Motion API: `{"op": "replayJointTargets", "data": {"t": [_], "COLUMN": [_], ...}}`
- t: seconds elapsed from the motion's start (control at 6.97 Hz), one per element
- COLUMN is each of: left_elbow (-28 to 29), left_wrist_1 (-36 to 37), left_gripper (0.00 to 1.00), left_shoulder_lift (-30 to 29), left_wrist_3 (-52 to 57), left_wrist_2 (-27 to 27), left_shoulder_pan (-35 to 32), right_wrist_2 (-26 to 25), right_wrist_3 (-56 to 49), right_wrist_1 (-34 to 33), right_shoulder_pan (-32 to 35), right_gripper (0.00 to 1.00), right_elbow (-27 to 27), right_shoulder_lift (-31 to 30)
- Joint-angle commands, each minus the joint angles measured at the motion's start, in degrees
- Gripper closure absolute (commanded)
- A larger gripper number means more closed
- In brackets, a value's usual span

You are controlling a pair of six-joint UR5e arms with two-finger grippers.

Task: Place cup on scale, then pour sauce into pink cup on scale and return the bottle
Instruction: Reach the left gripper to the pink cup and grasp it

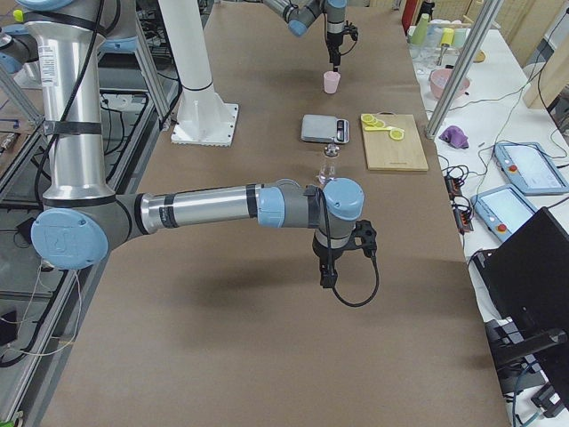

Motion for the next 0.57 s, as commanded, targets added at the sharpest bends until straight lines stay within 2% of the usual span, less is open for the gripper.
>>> {"op": "replayJointTargets", "data": {"t": [0.0, 0.14, 0.43], "left_elbow": [0.2, 0.2, 0.3], "left_wrist_1": [-0.3, -0.3, -0.3], "left_gripper": [0.14, 0.17, 0.44], "left_shoulder_lift": [0.0, 0.0, 0.1], "left_wrist_3": [0.0, 0.0, 0.1], "left_wrist_2": [-0.1, -0.2, -0.2], "left_shoulder_pan": [1.5, 2.3, 2.4], "right_wrist_2": [-0.1, -0.1, -0.1], "right_wrist_3": [0.0, 0.0, 0.0], "right_wrist_1": [0.0, 0.0, -0.1], "right_shoulder_pan": [0.0, -0.1, 0.0], "right_gripper": [0.00, 0.00, 0.00], "right_elbow": [0.0, -0.1, -0.1], "right_shoulder_lift": [0.0, 0.0, 0.0]}}
